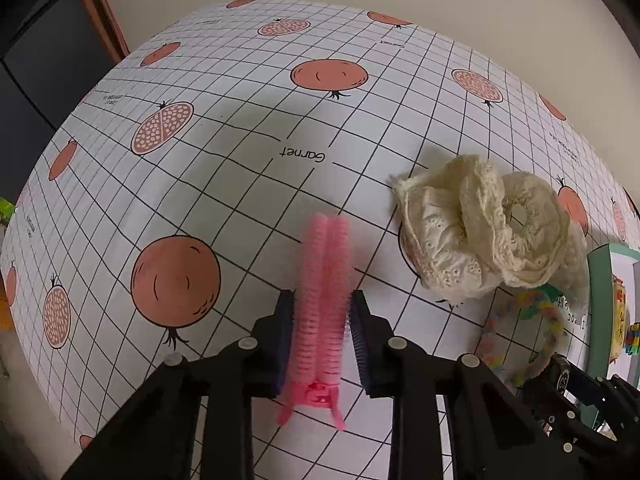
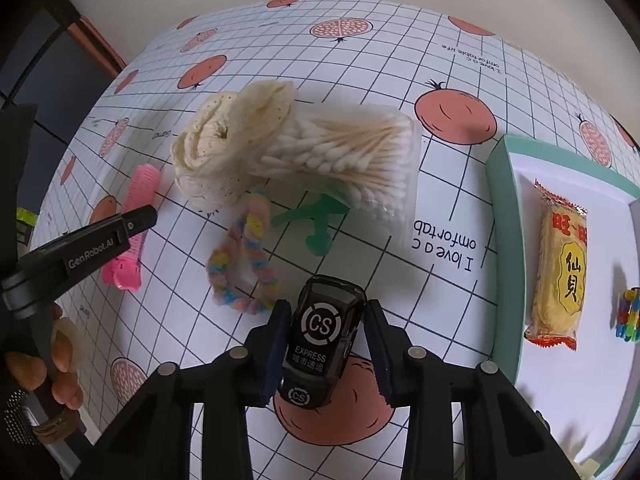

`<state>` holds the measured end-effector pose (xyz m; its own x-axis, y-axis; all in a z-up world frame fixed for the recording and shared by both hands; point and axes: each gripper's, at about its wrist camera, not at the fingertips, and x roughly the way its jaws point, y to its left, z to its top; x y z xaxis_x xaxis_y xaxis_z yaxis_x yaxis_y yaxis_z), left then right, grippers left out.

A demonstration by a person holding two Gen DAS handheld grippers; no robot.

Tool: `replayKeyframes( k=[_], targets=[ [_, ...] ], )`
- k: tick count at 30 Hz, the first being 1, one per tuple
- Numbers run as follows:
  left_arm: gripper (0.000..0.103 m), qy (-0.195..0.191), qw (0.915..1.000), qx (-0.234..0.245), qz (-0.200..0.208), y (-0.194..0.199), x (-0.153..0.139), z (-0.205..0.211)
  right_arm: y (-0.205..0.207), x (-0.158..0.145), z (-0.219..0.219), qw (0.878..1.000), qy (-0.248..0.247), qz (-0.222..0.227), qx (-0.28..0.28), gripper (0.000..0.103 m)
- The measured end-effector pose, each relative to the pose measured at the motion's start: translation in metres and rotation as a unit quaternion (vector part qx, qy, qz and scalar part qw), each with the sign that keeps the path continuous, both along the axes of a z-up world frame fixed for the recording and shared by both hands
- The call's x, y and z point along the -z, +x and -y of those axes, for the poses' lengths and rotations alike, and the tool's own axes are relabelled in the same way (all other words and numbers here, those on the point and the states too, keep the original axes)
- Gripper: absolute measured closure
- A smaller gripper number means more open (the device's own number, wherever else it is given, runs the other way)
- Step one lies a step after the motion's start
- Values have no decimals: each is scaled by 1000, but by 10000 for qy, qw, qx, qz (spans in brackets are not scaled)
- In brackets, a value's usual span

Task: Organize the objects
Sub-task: 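Grasp the pink hair roller with the left tool while the right tool grasps the black toy car, then carry the hair roller and toy car over the tray with both tools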

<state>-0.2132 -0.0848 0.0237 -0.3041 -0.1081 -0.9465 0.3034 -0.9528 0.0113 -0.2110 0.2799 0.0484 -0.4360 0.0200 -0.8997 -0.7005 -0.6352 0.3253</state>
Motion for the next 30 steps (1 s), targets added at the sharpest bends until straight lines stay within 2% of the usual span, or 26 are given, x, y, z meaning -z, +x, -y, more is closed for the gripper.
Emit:
replayKeyframes(
  k=[11,20,30],
  targets=[
    [75,33,10000,-50,-35,4,-7,4,9,-8,-2,9999,-12,-97,-93,68],
    [75,197,9990,-10,-390,6,-39,3,24,-29,-10,9993,71,-357,-6,68],
    [75,296,9964,314,-728,10,-70,-36,63,-43,-30,9980,191,-507,338,68]
  ],
)
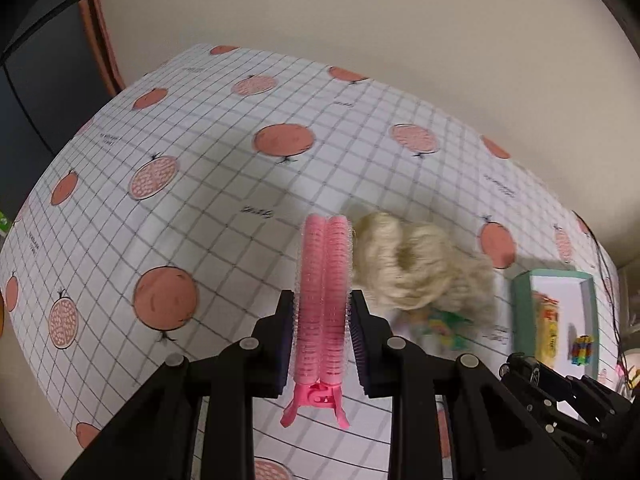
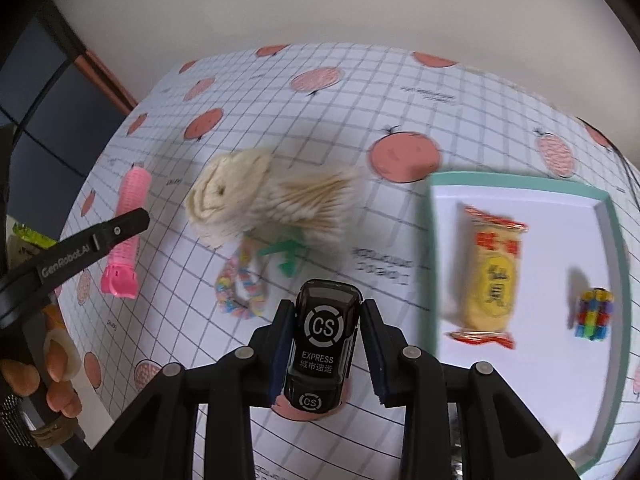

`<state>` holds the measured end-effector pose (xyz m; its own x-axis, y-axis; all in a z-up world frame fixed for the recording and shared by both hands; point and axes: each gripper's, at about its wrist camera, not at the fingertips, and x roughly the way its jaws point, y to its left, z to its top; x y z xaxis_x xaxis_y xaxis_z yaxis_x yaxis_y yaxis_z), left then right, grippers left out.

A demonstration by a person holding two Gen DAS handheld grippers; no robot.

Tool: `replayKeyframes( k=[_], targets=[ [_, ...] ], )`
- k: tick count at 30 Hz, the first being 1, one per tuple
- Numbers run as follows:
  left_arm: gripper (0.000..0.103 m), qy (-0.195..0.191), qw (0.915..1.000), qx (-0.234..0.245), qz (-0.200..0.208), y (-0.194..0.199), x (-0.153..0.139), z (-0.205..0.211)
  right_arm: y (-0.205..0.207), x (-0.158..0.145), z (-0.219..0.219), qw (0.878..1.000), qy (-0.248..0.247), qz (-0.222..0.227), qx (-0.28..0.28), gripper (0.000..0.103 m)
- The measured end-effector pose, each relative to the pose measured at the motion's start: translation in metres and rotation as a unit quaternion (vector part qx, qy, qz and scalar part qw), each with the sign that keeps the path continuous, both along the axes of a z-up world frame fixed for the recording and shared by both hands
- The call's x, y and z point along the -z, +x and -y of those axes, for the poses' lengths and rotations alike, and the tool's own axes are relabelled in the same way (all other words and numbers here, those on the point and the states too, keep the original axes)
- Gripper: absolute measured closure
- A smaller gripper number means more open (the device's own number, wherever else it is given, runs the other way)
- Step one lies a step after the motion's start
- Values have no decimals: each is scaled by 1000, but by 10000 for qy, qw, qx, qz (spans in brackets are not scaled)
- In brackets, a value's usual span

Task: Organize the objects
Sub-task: 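Carry the hair roller and toy car over the tray with both tools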

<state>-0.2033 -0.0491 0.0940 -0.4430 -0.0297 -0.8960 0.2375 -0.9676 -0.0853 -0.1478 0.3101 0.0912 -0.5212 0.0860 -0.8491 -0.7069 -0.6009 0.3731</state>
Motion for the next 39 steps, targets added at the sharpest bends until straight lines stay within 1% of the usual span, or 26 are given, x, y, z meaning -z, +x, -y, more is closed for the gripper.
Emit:
replayKeyframes(
  k=[5,12,18,19,24,30,36,39],
  targets=[
    [75,23,9996,283,-58,0,-6,-33,33,-5,-17,9995,52,-22,324,67],
    [75,145,9969,772,-95,2,-9,-95,78,-8,-35,9975,46,-102,696,67],
    [75,223,9903,1359,-182,9,-14,-153,114,-6,-51,9952,102,-16,978,67],
    [75,245,9892,1434,-186,10,-13,-159,119,-5,-53,9967,204,8,783,67],
    [75,331,9863,1609,-142,13,-7,-188,149,3,-67,9949,155,36,993,67],
    [75,491,9797,1940,-148,17,-5,-226,181,10,-78,9924,177,196,1205,67],
    [75,441,9717,2318,-54,24,7,-261,202,18,-86,9903,222,395,1313,67],
    [75,454,9698,2397,43,26,15,-272,210,22,-89,9894,193,473,1360,67]
  ],
)
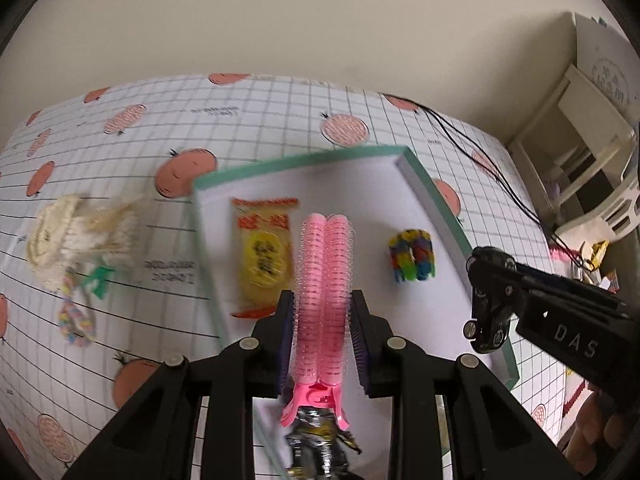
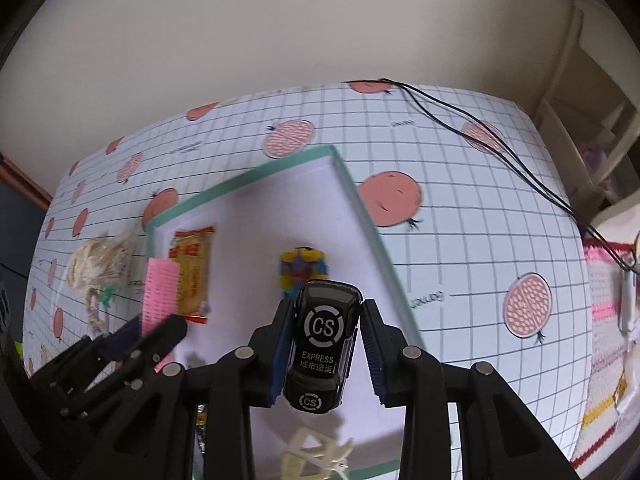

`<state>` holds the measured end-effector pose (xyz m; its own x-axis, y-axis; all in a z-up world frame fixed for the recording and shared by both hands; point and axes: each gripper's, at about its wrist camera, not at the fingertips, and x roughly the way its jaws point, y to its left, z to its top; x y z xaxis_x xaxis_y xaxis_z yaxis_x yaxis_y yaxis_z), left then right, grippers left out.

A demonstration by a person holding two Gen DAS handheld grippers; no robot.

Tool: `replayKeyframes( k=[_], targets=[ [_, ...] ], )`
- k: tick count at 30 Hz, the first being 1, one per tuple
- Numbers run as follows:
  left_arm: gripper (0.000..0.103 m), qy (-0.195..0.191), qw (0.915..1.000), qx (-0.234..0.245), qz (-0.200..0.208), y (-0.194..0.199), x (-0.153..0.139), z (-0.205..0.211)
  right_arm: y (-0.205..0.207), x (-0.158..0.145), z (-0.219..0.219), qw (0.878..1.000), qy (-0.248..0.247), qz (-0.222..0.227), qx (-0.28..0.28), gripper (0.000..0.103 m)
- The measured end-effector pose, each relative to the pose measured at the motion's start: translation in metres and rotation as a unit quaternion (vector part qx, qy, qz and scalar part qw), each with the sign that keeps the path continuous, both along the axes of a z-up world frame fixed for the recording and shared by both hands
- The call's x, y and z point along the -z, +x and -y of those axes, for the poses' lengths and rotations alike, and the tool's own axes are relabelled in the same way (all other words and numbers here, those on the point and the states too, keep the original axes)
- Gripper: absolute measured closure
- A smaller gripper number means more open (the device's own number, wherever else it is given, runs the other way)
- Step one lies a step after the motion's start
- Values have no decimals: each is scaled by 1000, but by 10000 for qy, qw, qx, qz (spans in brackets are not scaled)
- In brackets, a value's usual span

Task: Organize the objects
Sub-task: 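Carry the hair roller and toy car over the tray with both tools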

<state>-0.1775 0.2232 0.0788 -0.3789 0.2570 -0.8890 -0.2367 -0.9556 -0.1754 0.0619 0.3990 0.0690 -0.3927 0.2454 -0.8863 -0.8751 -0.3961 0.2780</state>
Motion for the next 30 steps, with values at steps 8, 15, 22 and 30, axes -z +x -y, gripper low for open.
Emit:
replayKeyframes(
  k=[8,15,22,30],
  targets=[
    [75,6,9996,203,210,4,17,-17,1,25,-2,9994,-211,256,-126,67],
    [75,-4,9987,233,450,4,33,-20,-4,48,0,9978,-401,480,-232,67],
    [75,-73,9978,223,617,4,48,-21,-10,63,6,9961,-537,604,-357,67],
    [75,-92,9979,243,600,5,50,-20,-11,71,12,9960,-522,599,-410,67]
  ],
)
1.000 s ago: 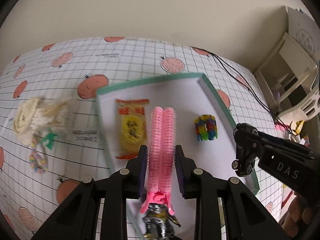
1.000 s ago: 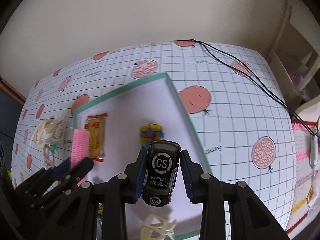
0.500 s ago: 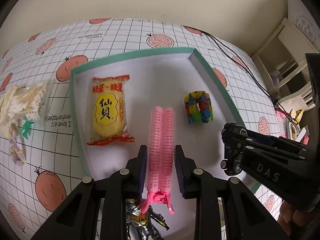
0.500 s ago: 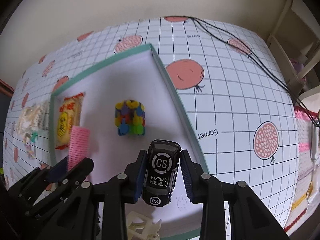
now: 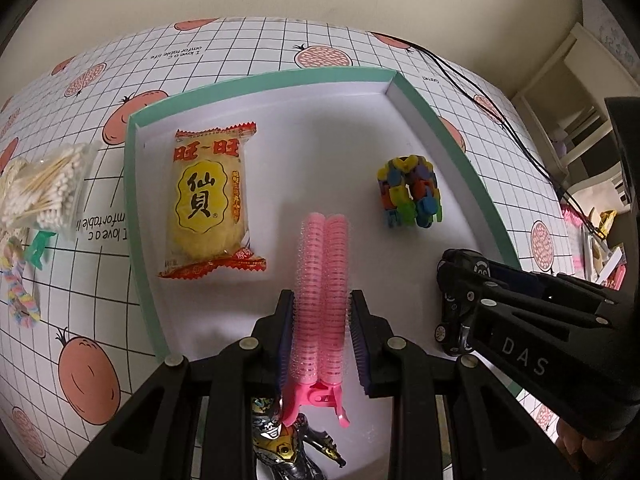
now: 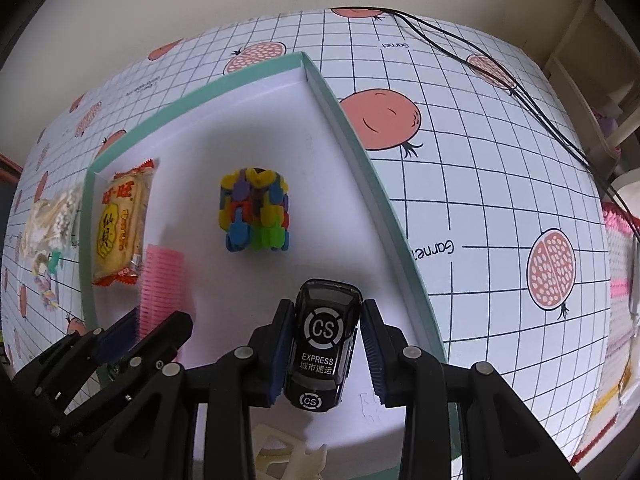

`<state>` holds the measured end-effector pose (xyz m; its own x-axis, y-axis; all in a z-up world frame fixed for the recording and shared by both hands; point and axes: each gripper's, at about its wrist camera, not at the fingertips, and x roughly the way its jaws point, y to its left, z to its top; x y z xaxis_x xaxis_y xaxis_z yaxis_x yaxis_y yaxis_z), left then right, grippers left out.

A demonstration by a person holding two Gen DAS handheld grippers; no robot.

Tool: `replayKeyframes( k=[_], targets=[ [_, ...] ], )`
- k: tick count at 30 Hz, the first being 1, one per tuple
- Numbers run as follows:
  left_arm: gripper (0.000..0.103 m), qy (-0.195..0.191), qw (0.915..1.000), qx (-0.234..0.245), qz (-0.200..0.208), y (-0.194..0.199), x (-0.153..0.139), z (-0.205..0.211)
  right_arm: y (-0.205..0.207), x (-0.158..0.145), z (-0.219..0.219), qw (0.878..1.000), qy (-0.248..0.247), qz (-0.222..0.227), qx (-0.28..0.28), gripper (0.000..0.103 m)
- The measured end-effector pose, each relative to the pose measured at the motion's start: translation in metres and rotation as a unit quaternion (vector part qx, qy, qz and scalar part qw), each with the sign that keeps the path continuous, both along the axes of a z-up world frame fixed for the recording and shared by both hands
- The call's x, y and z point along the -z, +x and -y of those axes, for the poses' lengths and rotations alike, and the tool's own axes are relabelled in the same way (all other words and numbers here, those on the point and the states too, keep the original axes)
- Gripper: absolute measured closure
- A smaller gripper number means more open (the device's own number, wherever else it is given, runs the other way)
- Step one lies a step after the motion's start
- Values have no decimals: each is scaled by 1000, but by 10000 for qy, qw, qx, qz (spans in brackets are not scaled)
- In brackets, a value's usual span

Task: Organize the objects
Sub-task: 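Carry the hair roller and toy car over the tray with both tools, then open both tools to drop the hair roller and toy car into the tray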

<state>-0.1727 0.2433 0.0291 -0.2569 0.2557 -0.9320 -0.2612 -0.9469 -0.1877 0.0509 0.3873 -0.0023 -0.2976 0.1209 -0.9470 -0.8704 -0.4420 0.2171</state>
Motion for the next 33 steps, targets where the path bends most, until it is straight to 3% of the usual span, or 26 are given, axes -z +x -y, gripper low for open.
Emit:
replayKeyframes(
  k=[16,21,33],
  targets=[
    [74,-141,9999,51,-83,-1,-8,-2,-8,12,12,10000,23,69,-63,63],
    [68,-90,9997,123,-176,0,-18,-5,-4,6,16,9999,110,3,-26,63],
    [66,60,9988,-9,-494,-2,-46,4,3,-56,3,9975,605,-356,-29,63]
  ],
)
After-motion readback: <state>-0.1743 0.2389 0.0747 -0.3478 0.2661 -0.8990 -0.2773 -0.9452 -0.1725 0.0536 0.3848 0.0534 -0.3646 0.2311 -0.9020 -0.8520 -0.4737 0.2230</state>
